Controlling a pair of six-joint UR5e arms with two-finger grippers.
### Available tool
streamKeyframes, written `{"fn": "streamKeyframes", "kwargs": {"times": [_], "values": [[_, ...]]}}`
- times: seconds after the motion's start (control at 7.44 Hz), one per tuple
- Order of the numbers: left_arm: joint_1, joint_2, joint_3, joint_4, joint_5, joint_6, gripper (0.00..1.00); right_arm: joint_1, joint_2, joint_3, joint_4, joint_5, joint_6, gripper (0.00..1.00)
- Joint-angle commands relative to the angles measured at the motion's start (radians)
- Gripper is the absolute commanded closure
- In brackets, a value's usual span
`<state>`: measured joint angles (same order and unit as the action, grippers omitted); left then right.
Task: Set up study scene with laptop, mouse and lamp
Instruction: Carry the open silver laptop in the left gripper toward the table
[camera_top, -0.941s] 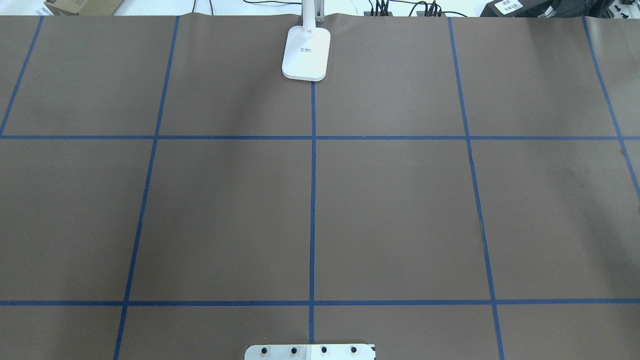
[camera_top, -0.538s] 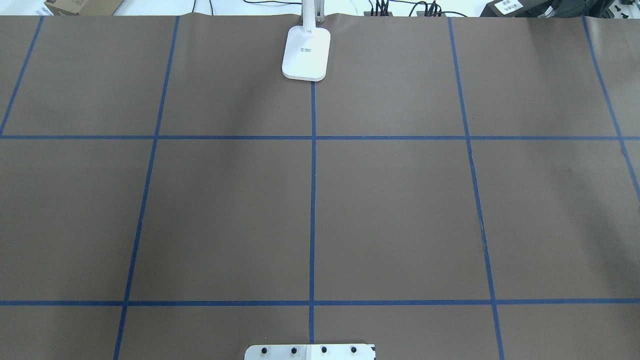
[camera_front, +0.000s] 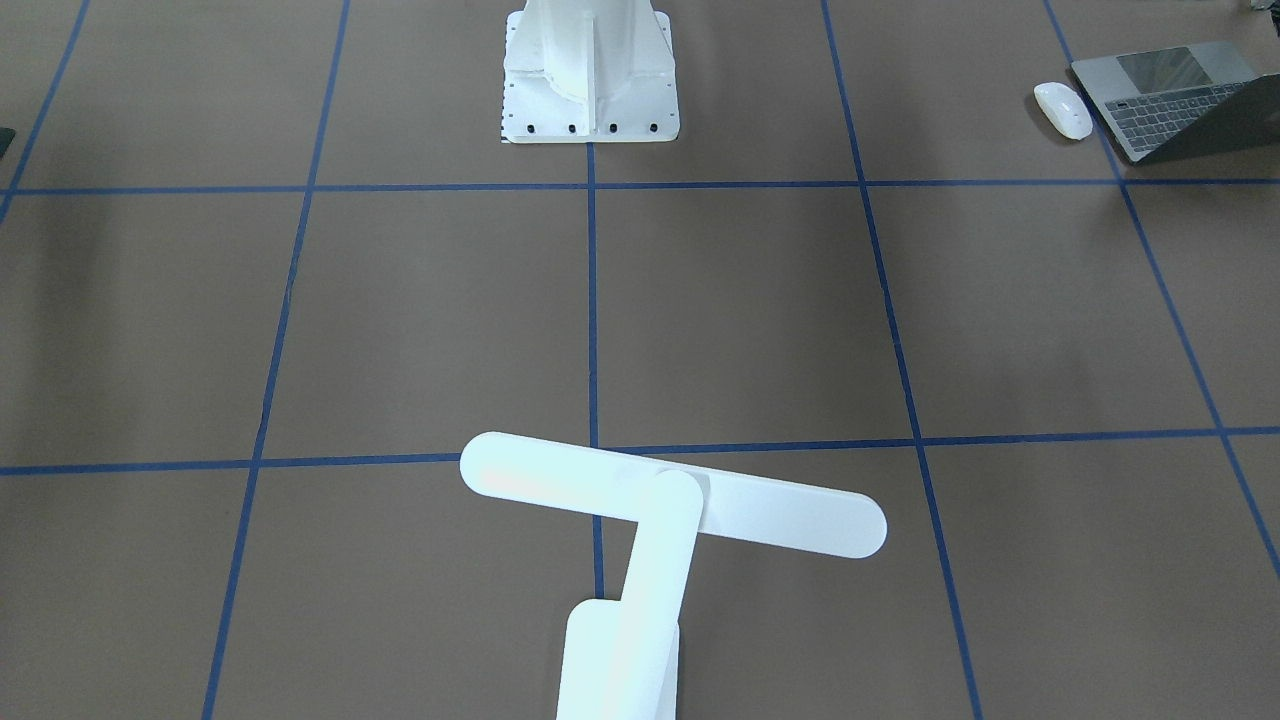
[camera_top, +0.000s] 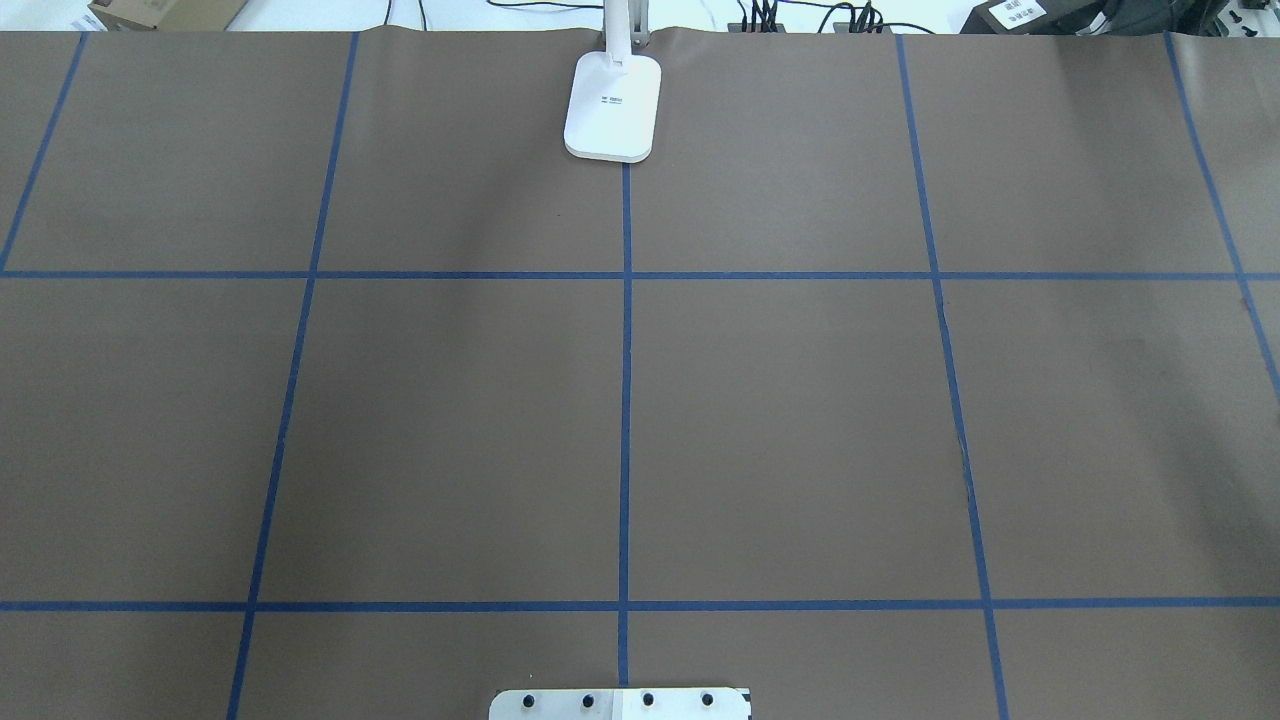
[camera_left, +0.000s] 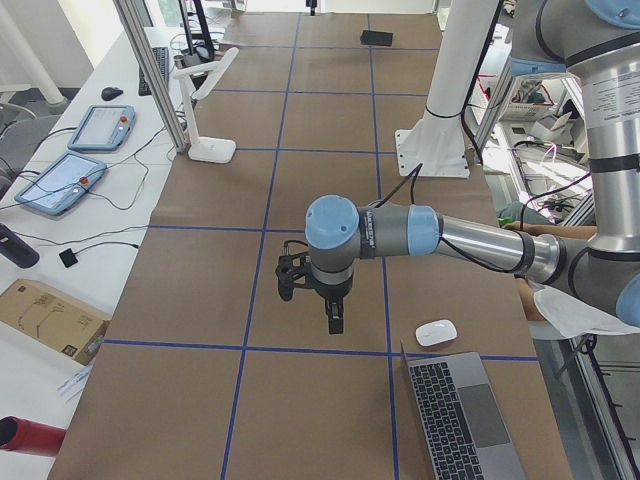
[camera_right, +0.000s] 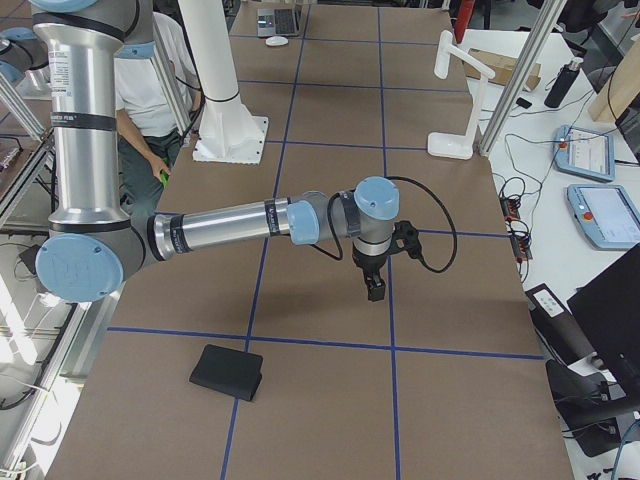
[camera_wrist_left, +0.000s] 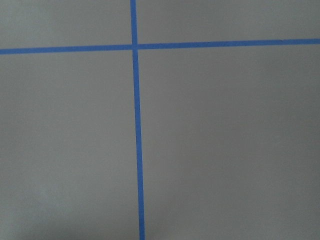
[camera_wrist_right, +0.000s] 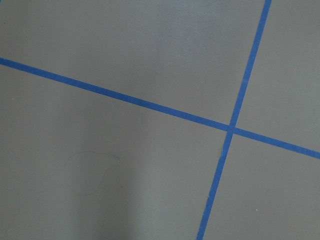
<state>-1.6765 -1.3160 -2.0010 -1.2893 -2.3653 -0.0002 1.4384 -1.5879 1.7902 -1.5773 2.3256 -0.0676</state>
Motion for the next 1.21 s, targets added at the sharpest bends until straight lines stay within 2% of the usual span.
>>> {"fn": "streamKeyframes", "kwargs": {"times": [0.0,0.4,0.54,0.67,0.94,1.08], "values": [[-0.127,0.032,0.046,0.027,0.009,-0.035,0.01,-0.003,-0.004,0.001,0.006,0.012,-0.001,0.01],[-0.277,0.128,0.056,0.027,0.011,-0.319,0.01,-0.006,-0.004,0.000,0.005,0.026,0.022,0.01],[-0.305,0.171,0.059,0.025,0.012,-0.342,0.01,-0.004,-0.007,0.000,0.005,0.044,0.020,0.01],[-0.319,0.199,0.059,0.025,0.038,-0.351,0.01,-0.006,-0.029,0.005,0.006,0.057,0.020,0.01],[-0.338,0.234,0.076,0.022,0.067,-0.498,0.01,-0.007,-0.033,0.005,0.023,0.057,0.008,0.01],[-0.339,0.232,0.117,0.021,0.067,-0.501,0.01,-0.010,-0.055,-0.003,0.083,0.057,0.017,0.01]]}}
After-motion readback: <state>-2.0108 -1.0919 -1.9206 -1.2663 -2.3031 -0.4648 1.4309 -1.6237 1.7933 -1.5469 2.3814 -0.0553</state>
